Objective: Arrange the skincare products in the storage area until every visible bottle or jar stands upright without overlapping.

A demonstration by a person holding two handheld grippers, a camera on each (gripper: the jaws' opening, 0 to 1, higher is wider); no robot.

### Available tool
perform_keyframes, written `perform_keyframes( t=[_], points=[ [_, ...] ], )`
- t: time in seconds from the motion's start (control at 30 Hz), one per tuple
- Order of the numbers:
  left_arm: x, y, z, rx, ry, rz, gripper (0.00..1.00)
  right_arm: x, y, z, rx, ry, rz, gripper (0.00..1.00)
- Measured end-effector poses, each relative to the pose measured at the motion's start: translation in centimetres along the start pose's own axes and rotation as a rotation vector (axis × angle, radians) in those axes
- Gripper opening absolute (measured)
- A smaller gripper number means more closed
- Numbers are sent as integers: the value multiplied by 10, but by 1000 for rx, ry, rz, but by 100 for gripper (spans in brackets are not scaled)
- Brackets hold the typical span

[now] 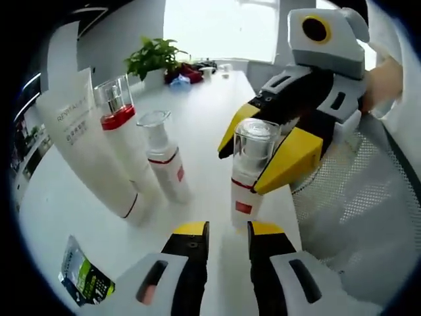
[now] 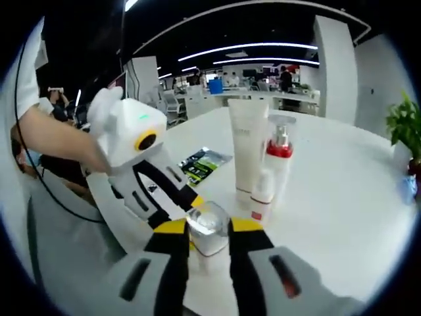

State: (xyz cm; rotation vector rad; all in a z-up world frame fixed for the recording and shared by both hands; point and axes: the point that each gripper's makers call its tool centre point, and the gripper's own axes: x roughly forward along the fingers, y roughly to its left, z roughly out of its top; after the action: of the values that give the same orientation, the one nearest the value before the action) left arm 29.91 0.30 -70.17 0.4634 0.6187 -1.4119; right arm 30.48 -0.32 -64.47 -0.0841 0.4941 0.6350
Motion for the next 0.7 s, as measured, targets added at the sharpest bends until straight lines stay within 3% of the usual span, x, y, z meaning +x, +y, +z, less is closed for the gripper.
perform_keyframes(
  t=[0.2, 0.43, 0.7],
  points=[
    [-9, -9, 25, -24, -87, -18, 29, -10, 0, 21, 3, -63, 42, 22],
    [-22, -13, 53, -14, -159, 3, 28, -22, 7, 45, -2, -115, 129, 22],
    [-33, -14, 60, -9, -189, 45, 19, -26, 16, 63, -19, -132, 180, 22]
  ],
)
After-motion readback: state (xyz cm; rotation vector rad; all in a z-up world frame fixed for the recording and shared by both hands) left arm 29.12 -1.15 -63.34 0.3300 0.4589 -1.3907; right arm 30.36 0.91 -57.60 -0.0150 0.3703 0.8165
